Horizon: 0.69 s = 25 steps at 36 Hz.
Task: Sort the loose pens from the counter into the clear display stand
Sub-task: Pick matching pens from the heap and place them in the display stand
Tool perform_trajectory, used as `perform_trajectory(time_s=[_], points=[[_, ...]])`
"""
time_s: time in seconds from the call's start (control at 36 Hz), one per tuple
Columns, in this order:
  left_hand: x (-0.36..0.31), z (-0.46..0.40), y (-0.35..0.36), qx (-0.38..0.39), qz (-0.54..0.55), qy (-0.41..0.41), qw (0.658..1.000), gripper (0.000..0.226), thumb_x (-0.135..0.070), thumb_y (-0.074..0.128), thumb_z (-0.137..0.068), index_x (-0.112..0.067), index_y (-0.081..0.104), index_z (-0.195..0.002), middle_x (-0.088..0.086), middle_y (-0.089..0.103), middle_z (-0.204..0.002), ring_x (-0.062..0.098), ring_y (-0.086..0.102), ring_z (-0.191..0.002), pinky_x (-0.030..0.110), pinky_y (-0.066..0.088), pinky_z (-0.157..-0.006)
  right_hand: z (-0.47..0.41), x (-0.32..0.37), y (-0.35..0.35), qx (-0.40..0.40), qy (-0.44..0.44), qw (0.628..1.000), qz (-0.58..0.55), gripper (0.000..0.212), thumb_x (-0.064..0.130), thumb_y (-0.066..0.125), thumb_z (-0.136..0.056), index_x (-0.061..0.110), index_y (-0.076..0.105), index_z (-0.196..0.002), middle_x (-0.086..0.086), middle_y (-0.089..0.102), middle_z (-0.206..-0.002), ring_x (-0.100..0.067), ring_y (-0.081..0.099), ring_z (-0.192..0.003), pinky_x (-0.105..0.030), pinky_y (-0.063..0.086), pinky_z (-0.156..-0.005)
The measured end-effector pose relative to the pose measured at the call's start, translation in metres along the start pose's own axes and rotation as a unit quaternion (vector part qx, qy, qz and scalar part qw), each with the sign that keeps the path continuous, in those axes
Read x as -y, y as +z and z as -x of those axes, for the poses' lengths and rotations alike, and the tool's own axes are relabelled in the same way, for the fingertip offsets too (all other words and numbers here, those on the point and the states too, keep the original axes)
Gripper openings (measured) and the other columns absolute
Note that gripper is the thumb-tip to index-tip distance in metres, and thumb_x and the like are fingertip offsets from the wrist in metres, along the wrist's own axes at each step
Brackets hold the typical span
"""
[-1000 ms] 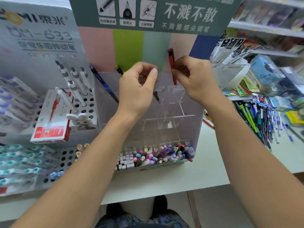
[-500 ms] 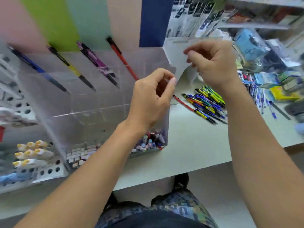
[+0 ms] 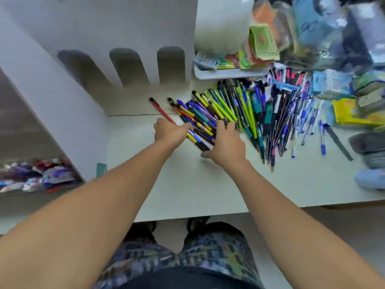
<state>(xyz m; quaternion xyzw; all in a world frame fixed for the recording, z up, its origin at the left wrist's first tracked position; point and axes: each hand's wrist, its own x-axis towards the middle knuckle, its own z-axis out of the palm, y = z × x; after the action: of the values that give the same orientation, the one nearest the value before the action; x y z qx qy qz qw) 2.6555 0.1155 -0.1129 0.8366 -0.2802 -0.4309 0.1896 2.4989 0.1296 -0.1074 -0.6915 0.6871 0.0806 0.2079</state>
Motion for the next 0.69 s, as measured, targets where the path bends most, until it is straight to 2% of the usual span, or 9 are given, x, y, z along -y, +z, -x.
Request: perform_trajectory(time_s=[0.08, 0.17, 0.28, 0.44, 0.64, 0.69], points=[[-0.006, -0.024, 0.012, -0.044, 0.047, -0.034, 0.997, 0.1, -0.058, 0.079, -0.073, -0.006, 0.034, -0.146, 0.01, 0.041, -0.148, 0.037, 0.059, -0.119, 0.049, 0.057, -0.093, -0.008, -0.004, 0.017, -0.004, -0.023, 1.0, 0.013, 0.098, 0.049, 0.086, -0.072, 0.015, 0.029, -0.145, -0.014, 0.036, -0.138, -0.037, 0.05, -0.12, -0.043, 0.049, -0.081], [-0.012, -0.041, 0.021, -0.087, 0.05, -0.03, 0.994, 0.099, -0.059, 0.081, -0.071, -0.007, 0.036, -0.142, 0.013, 0.048, -0.144, 0.037, 0.058, -0.121, 0.049, 0.056, -0.093, -0.017, -0.001, 0.028, -0.043, -0.06, 0.997, -0.002, 0.078, 0.042, 0.078, -0.081, 0.01, 0.036, -0.138, -0.014, 0.044, -0.131, -0.037, 0.059, -0.11, -0.041, 0.048, -0.075], [-0.019, -0.051, 0.027, -0.124, 0.039, -0.039, 0.991, 0.095, -0.062, 0.082, -0.07, -0.006, 0.042, -0.135, 0.013, 0.05, -0.141, 0.032, 0.059, -0.121, 0.038, 0.053, -0.094, -0.025, 0.003, 0.033, -0.056, -0.088, 0.994, -0.04, 0.058, 0.036, 0.074, -0.087, 0.011, 0.042, -0.128, -0.011, 0.05, -0.123, -0.034, 0.061, -0.104, -0.04, 0.043, -0.072], [-0.021, -0.055, 0.03, -0.081, -0.067, -0.027, 0.994, 0.082, -0.064, 0.07, -0.079, -0.008, 0.05, -0.135, 0.011, 0.043, -0.14, 0.027, 0.056, -0.122, 0.034, 0.046, -0.095, -0.027, 0.011, 0.038, -0.052, -0.129, 0.99, -0.035, 0.038, 0.037, 0.058, -0.097, 0.011, 0.049, -0.123, -0.011, 0.054, -0.117, -0.033, 0.06, -0.103, -0.037, 0.035, -0.069], [-0.012, -0.051, 0.033, -0.065, -0.175, 0.039, 0.982, 0.056, -0.052, 0.055, -0.095, -0.006, 0.059, -0.127, 0.017, 0.05, -0.135, 0.035, 0.059, -0.115, 0.035, 0.045, -0.09, -0.03, 0.021, 0.038, -0.022, -0.111, 0.993, -0.03, 0.042, 0.043, 0.058, -0.099, 0.011, 0.051, -0.125, -0.01, 0.059, -0.12, -0.031, 0.059, -0.111, -0.04, 0.044, -0.076], [-0.007, -0.054, 0.027, -0.058, -0.181, 0.05, 0.98, 0.05, -0.049, 0.053, -0.097, -0.005, 0.065, -0.118, 0.019, 0.057, -0.128, 0.036, 0.062, -0.108, 0.034, 0.045, -0.082, -0.032, 0.019, 0.036, -0.011, -0.099, 0.995, -0.031, 0.043, 0.047, 0.059, -0.098, 0.011, 0.053, -0.121, -0.01, 0.062, -0.117, -0.031, 0.061, -0.109, -0.04, 0.045, -0.076]])
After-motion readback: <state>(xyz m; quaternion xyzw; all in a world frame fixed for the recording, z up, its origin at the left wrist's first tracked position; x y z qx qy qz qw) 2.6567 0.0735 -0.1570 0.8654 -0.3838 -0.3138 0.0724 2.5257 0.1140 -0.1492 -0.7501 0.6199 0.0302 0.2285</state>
